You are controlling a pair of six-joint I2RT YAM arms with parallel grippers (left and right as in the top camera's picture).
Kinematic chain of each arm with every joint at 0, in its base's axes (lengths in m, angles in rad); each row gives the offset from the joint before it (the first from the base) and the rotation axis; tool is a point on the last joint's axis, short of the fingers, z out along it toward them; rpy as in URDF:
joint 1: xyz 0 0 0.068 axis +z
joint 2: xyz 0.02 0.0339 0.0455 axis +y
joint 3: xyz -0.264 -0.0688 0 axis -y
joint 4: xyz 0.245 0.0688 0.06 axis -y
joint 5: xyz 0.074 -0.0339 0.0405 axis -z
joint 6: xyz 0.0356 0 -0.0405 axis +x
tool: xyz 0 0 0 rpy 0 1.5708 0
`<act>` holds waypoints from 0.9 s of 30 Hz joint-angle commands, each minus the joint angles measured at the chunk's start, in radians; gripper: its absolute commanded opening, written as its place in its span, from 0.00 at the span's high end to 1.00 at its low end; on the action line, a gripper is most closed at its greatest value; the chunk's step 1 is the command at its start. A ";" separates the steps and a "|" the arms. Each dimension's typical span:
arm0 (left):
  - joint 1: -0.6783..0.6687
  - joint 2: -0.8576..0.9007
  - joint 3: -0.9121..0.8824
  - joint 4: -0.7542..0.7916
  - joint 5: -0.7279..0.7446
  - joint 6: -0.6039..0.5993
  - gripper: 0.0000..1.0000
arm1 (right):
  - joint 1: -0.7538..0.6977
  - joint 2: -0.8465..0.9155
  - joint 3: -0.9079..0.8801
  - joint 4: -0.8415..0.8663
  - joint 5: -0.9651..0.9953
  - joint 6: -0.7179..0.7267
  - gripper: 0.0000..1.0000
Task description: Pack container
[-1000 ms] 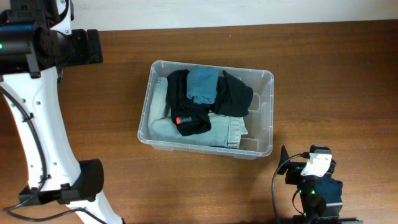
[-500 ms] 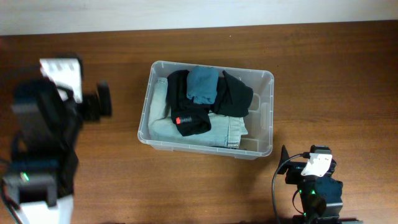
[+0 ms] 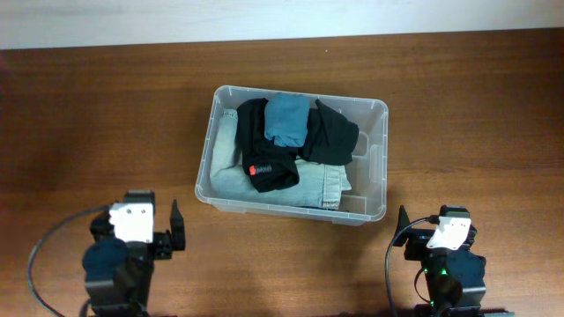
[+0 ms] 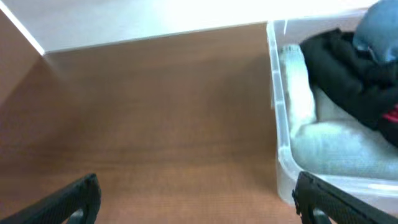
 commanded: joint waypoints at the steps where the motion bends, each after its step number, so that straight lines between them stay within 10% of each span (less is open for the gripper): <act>1: 0.001 -0.135 -0.139 0.055 0.016 0.016 0.00 | -0.007 -0.007 -0.007 -0.002 0.009 0.001 0.01; 27: 0.000 -0.400 -0.428 0.180 0.026 0.013 0.00 | -0.007 -0.007 -0.007 -0.003 0.009 0.001 0.02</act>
